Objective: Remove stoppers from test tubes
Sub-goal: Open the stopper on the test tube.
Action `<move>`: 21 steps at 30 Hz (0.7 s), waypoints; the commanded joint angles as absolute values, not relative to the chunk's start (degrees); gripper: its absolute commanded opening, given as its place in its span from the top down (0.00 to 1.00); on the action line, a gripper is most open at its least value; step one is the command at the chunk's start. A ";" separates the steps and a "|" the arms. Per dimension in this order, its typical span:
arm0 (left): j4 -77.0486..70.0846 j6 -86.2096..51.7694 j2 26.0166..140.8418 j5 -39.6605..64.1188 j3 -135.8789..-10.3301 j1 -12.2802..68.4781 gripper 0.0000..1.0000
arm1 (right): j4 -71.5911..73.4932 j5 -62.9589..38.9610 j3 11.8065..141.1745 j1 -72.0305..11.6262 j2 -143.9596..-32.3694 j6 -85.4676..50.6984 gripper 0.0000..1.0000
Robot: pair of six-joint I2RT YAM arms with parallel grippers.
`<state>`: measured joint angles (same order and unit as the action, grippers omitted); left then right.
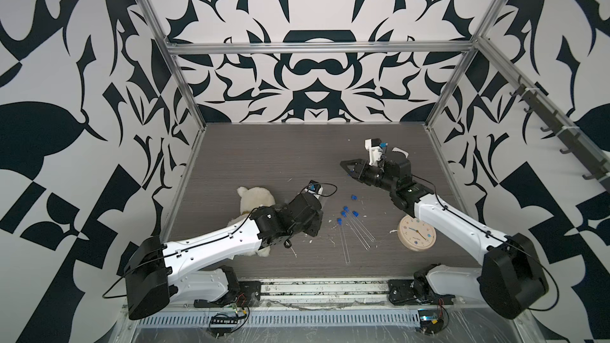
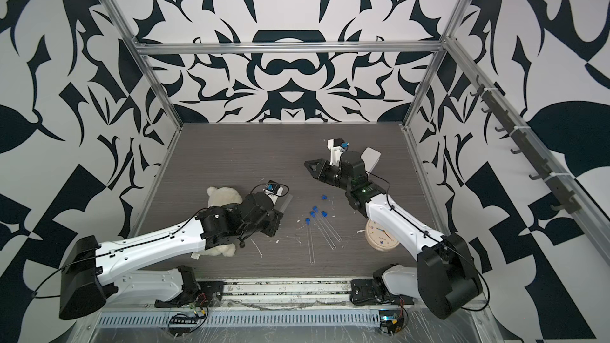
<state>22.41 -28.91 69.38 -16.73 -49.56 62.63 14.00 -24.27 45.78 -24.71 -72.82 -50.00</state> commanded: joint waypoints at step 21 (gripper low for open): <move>16.91 -33.73 82.60 -15.31 -46.87 53.01 0.81 | 5.39 4.26 44.67 -24.26 -81.64 -39.02 1.00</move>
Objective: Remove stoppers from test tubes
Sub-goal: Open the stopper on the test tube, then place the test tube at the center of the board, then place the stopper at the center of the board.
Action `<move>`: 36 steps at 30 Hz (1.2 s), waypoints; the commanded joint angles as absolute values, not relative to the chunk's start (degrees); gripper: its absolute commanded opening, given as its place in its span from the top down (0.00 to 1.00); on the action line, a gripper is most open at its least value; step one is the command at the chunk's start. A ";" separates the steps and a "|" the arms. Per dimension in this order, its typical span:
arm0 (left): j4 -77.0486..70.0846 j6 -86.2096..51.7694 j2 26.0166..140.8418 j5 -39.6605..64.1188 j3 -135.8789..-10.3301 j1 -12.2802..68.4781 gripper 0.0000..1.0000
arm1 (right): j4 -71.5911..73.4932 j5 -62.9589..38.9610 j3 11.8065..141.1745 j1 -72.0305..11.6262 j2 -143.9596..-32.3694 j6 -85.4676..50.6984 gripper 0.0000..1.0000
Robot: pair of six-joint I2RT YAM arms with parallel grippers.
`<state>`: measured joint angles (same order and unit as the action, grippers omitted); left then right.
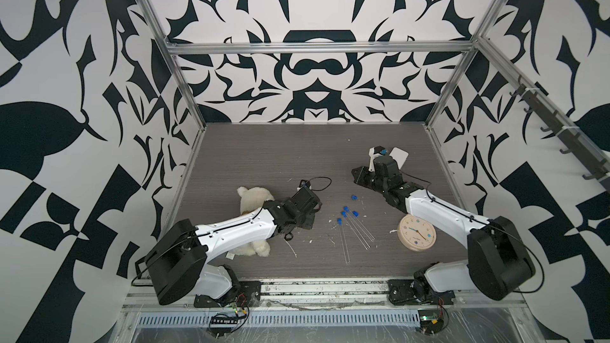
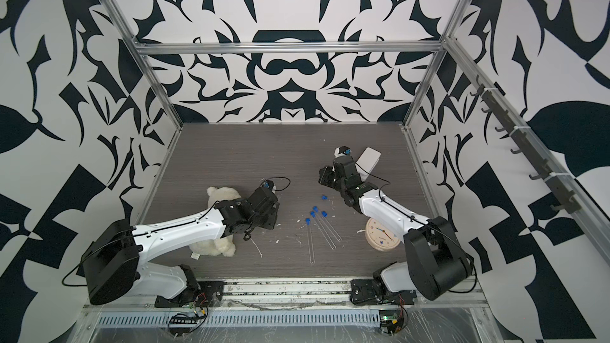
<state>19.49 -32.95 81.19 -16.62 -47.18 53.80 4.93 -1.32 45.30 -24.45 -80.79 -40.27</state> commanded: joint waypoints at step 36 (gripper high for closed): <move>21.85 -34.73 84.66 -15.75 -50.62 52.47 0.64 | 7.93 12.61 44.38 -24.26 -97.41 -39.35 0.77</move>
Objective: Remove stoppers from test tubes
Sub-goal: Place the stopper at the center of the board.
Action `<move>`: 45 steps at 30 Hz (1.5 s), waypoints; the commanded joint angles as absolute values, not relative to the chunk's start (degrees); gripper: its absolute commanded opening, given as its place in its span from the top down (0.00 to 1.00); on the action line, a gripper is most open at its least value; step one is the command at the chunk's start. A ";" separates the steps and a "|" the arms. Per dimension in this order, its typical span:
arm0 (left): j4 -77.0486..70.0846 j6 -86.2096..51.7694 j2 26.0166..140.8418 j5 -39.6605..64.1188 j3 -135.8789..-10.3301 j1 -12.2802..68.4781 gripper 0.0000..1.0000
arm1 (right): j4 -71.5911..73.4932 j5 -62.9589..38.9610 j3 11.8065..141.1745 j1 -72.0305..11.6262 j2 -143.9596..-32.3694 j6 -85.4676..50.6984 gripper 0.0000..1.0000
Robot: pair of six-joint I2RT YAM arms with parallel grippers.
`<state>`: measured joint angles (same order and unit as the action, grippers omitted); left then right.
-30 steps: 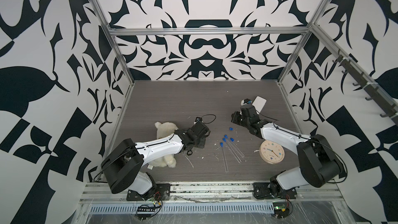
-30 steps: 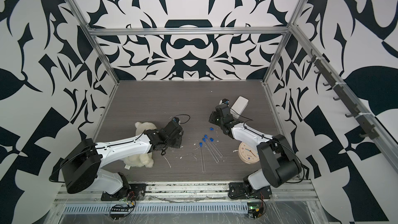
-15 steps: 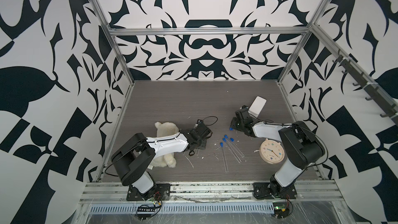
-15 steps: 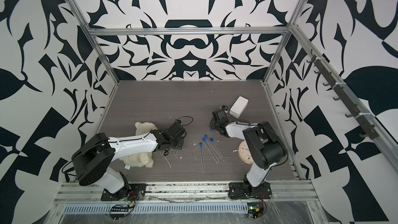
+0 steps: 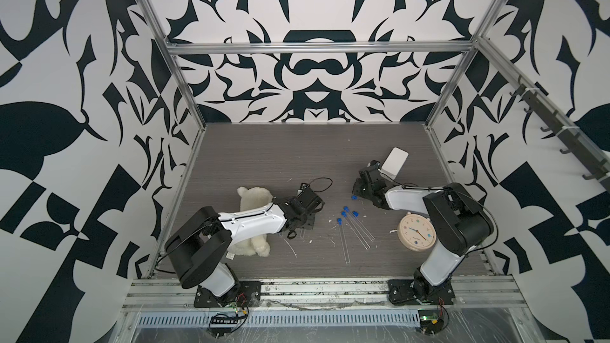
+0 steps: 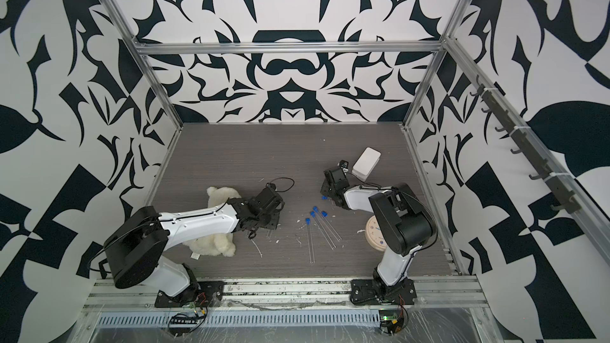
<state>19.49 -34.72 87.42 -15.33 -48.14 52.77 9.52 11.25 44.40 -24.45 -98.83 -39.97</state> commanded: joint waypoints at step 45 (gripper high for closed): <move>31.35 -61.90 103.89 -22.58 -72.42 74.10 0.51 | -27.58 18.73 51.72 -24.17 -43.97 -32.29 0.66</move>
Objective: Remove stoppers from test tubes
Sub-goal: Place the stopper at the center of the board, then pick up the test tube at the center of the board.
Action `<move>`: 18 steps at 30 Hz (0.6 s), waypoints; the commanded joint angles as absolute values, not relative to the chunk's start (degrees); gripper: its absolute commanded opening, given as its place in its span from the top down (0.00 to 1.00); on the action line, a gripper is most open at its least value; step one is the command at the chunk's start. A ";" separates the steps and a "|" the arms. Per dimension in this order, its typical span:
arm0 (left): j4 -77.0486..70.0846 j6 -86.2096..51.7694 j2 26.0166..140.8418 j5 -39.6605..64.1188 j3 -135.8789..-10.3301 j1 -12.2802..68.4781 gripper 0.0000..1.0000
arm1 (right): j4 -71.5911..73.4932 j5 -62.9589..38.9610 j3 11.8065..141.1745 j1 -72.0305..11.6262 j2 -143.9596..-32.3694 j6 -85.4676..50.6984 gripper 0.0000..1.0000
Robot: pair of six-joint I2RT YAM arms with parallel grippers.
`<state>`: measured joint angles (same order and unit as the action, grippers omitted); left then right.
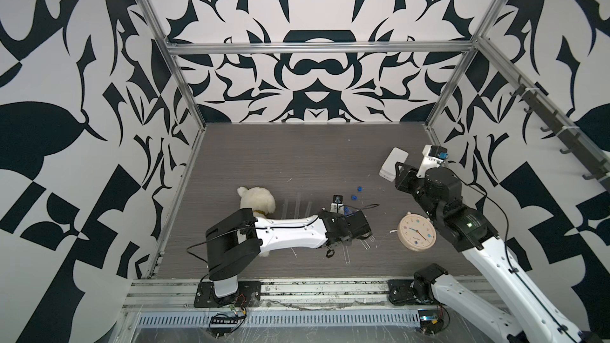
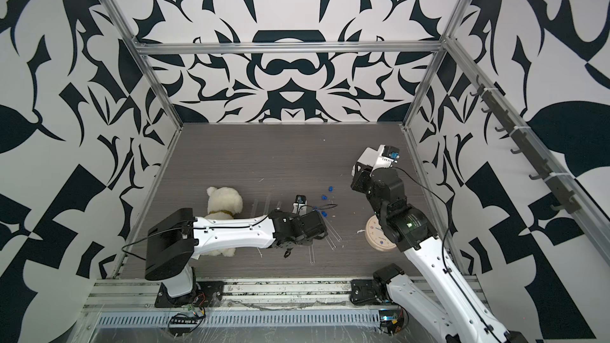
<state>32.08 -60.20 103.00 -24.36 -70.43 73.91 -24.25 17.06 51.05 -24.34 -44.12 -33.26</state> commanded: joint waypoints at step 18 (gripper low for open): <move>32.89 -61.88 111.77 -18.18 -75.26 74.01 0.52 | -25.40 17.43 47.93 -24.10 -45.26 -32.68 0.67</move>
